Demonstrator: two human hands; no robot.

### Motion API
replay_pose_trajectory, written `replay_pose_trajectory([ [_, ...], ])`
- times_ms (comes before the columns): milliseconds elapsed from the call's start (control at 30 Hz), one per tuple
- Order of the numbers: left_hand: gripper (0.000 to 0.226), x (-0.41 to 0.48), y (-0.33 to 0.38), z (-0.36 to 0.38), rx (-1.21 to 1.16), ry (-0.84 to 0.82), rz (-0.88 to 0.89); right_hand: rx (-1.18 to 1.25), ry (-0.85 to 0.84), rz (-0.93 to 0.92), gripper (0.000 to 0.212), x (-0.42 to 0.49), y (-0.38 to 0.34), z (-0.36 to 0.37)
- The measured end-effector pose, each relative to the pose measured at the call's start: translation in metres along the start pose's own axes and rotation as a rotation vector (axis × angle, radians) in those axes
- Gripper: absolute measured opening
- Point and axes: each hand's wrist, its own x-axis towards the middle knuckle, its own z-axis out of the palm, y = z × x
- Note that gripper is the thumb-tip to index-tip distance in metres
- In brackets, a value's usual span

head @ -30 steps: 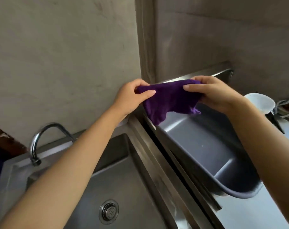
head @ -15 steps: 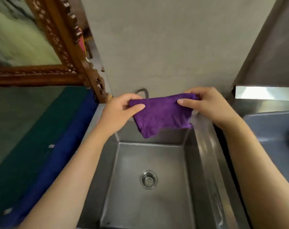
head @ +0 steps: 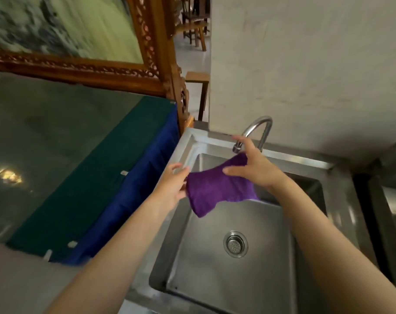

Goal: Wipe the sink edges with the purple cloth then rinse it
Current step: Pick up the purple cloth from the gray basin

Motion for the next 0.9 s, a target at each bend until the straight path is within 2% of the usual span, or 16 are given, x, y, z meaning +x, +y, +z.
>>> replay_pose_trajectory([
  [67,0.046,0.004,0.002,-0.021,-0.023,-0.096,-0.016,-0.163,-0.122,-0.051,0.084,0.003,-0.002,0.017],
  [100,0.049,0.006,0.002,-0.031,0.024,-0.167,0.007,-0.247,-0.168,-0.074,0.081,0.005,-0.003,0.027],
  [167,0.053,0.008,0.000,-0.048,0.232,-0.287,0.084,-0.434,-0.197,-0.109,0.063,0.014,-0.005,0.048],
  [233,0.051,0.014,-0.001,-0.060,0.546,-0.297,0.226,-0.587,-0.137,-0.130,0.041,0.024,-0.008,0.065],
  [300,0.041,0.022,-0.003,-0.071,0.858,-0.214,0.432,-0.746,-0.016,-0.143,0.028,0.033,-0.011,0.079],
  [367,0.027,0.032,-0.001,-0.082,0.974,-0.148,0.578,-0.832,0.138,-0.173,0.021,0.043,-0.012,0.090],
  [433,0.020,0.045,0.004,-0.094,1.028,-0.103,0.670,-0.766,0.221,-0.233,0.019,0.052,-0.012,0.097],
  [567,0.020,0.074,0.016,-0.109,0.981,-0.139,0.727,-0.550,0.147,-0.275,0.015,0.073,-0.013,0.103],
  [667,0.020,0.090,0.019,-0.109,0.878,-0.152,0.683,-0.546,0.141,-0.253,0.017,0.091,-0.007,0.107],
  [900,0.020,0.150,-0.005,-0.099,0.799,-0.083,0.485,-0.437,0.160,-0.055,0.019,0.143,0.032,0.125],
])
